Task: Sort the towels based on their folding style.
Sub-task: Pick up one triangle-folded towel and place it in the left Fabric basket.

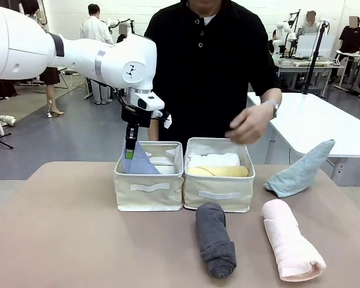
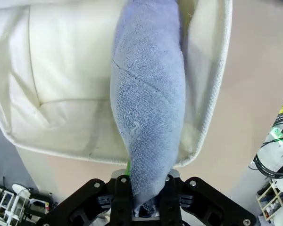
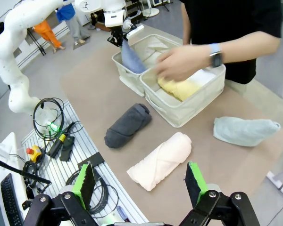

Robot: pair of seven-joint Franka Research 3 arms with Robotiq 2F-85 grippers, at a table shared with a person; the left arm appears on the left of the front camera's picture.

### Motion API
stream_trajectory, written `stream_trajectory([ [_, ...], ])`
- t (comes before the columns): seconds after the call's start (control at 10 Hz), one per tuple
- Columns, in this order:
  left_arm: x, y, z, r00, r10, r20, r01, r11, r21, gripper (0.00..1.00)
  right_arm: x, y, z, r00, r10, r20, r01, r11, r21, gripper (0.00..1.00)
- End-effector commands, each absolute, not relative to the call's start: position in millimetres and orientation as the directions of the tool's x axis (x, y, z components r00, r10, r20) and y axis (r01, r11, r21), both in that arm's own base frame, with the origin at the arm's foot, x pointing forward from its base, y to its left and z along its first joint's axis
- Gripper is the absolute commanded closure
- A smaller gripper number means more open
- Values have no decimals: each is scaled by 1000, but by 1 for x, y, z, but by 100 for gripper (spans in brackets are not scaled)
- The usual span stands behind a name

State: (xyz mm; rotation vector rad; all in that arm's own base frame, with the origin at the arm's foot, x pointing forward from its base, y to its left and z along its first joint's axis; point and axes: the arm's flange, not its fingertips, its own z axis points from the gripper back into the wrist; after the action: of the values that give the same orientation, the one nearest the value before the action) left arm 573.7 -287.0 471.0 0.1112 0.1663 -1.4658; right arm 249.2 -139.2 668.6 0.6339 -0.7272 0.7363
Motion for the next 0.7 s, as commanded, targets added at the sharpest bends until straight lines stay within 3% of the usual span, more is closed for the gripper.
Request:
stream_trajectory([
  [0.0, 573, -285, 466, 21, -993, -117, 996, 31, -86, 84, 250, -138, 668, 506, 352, 787, -787, 561, 255, 0],
  [0.4, 571, -287, 452, -15, -995, -96, 982, 3, -187, 84, 250, -138, 668, 506, 352, 787, -787, 561, 255, 0],
  [0.5, 570, -287, 453, -26, -996, -91, 983, -9, -184, 24, 250, -138, 668, 506, 352, 787, -787, 561, 255, 0],
  [0.6, 569, -288, 453, -37, -995, -92, 984, -20, -177, 24, 250, -138, 668, 506, 352, 787, -787, 561, 255, 0],
])
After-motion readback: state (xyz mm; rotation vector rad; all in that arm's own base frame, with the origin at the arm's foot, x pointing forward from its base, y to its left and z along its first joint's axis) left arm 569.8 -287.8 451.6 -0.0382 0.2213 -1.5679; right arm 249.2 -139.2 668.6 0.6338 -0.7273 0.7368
